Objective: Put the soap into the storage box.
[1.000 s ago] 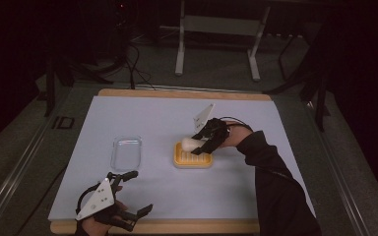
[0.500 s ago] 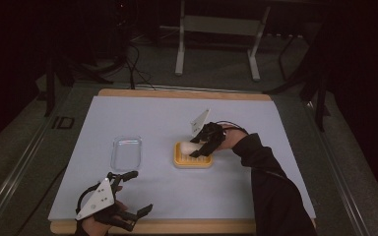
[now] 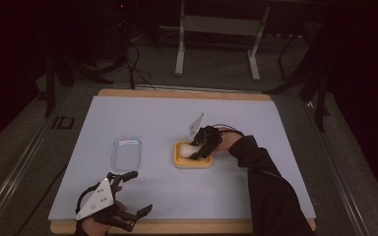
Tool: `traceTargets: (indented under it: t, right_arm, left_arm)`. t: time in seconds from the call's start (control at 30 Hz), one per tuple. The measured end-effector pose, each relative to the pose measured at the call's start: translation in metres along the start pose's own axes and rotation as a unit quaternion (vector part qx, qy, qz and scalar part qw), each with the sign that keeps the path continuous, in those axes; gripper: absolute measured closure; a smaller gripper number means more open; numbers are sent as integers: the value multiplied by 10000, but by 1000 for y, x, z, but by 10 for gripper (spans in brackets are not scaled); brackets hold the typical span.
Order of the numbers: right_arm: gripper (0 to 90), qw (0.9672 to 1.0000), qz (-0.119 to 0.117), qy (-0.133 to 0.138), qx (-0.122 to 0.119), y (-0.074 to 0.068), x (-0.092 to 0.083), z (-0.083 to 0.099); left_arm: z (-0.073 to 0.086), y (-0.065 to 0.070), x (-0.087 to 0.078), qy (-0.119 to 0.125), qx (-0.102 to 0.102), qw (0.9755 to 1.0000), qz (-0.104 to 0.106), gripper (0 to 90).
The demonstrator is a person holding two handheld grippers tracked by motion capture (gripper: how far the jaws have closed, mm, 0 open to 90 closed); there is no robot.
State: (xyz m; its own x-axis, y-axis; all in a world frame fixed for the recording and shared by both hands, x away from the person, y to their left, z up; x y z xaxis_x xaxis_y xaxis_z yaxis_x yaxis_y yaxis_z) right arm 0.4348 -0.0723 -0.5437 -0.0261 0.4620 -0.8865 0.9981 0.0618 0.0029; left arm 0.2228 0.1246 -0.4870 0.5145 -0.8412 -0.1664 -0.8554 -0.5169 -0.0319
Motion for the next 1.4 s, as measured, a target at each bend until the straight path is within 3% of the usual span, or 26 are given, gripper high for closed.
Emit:
traceTargets:
  t: [0.53, 0.7, 1.07, 1.17, 1.4]
  right_arm:
    - [492, 9996, 69, -263, 10, 2, 14, 4]
    - [451, 9993, 20, -368, 62, 0, 16, 4]
    - [432, 9996, 162, -242, 34, 0, -7, -4]
    - [428, 9997, 199, -82, 98, -2, -17, -6]
    - [409, 9992, 325, -84, 220, -7, -31, -3]
  left_arm:
    - [0, 0, 0, -22, 10, 10000, 11, 11]
    - [1, 1, 0, -33, 9, 10000, 8, 11]
    - [1, 1, 0, -37, 13, 10000, 8, 11]
    - [1, 0, 0, -44, 12, 10000, 4, 11]
    - [1, 0, 1, -48, 10, 10000, 5, 11]
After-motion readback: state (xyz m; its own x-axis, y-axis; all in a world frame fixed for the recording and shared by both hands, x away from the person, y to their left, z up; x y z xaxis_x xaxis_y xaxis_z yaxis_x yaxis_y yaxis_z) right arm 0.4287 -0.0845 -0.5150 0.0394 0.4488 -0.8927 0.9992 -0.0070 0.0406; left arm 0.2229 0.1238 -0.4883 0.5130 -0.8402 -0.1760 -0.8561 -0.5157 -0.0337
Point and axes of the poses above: each handheld gripper's, and its own axes: x roughly forward along the jaws, z roughly out of its underside, y roughly to its right, the point moved 7 cm from there along x, roughly forward along the jaws, and after that the axes turned 1 degree about z, right-handed, at the moved point
